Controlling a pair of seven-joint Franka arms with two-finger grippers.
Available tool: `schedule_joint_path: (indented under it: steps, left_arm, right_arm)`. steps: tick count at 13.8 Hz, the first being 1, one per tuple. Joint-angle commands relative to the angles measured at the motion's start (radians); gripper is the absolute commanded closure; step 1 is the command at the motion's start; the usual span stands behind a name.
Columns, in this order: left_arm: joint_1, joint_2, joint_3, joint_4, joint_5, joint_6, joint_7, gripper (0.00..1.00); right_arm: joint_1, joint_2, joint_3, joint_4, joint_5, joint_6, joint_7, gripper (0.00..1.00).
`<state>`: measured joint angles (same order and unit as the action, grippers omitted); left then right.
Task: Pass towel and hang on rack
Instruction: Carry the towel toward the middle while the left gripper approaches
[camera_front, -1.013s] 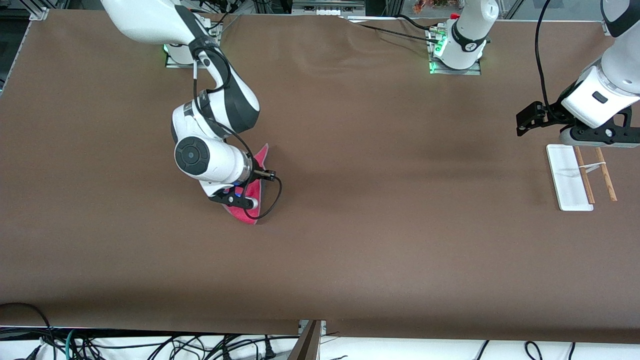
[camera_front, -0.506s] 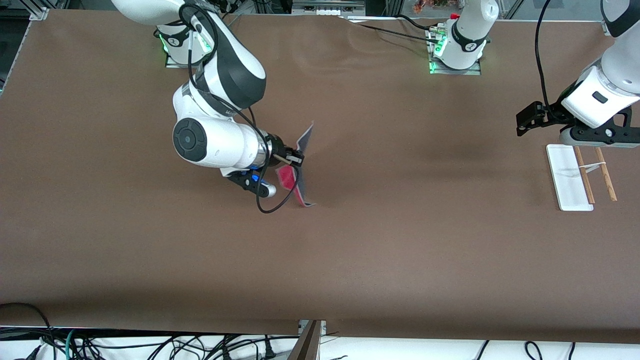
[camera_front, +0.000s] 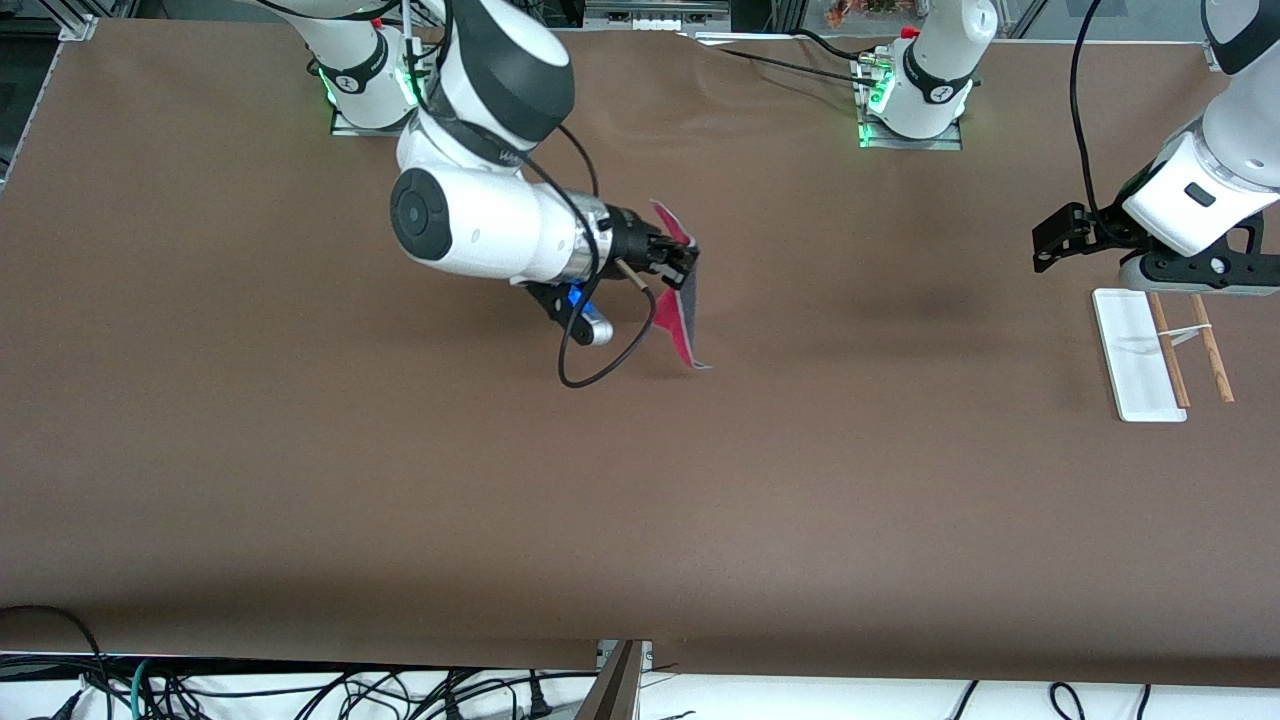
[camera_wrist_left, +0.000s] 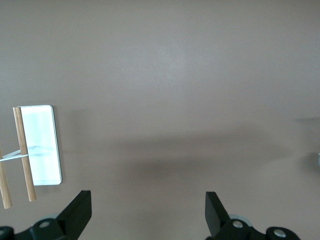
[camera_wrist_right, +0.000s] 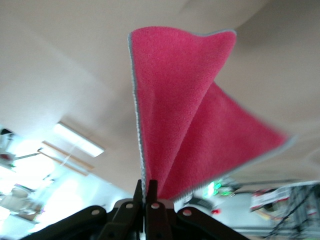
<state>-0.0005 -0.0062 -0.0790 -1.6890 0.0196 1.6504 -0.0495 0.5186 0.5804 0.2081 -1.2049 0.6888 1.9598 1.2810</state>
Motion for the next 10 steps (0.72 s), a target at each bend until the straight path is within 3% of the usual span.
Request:
schedule_joint_path:
  steps: [1,5,10]
  left_arm:
    - [0.011,0.009,-0.008,0.022,0.0,-0.011,0.023,0.0]
    - [-0.004,0.028,-0.016,0.022,-0.036,-0.027,0.03,0.0]
    - [-0.009,0.118,-0.021,0.022,-0.294,-0.031,0.112,0.0]
  right_arm:
    - [-0.002,0.013,0.053,0.028,0.044,0.089,0.119,1.0]
    - [-0.002,0.015,0.114,0.028,0.092,0.23,0.262,1.0]
    - [0.029,0.024,0.169,0.028,0.092,0.431,0.386,1.0]
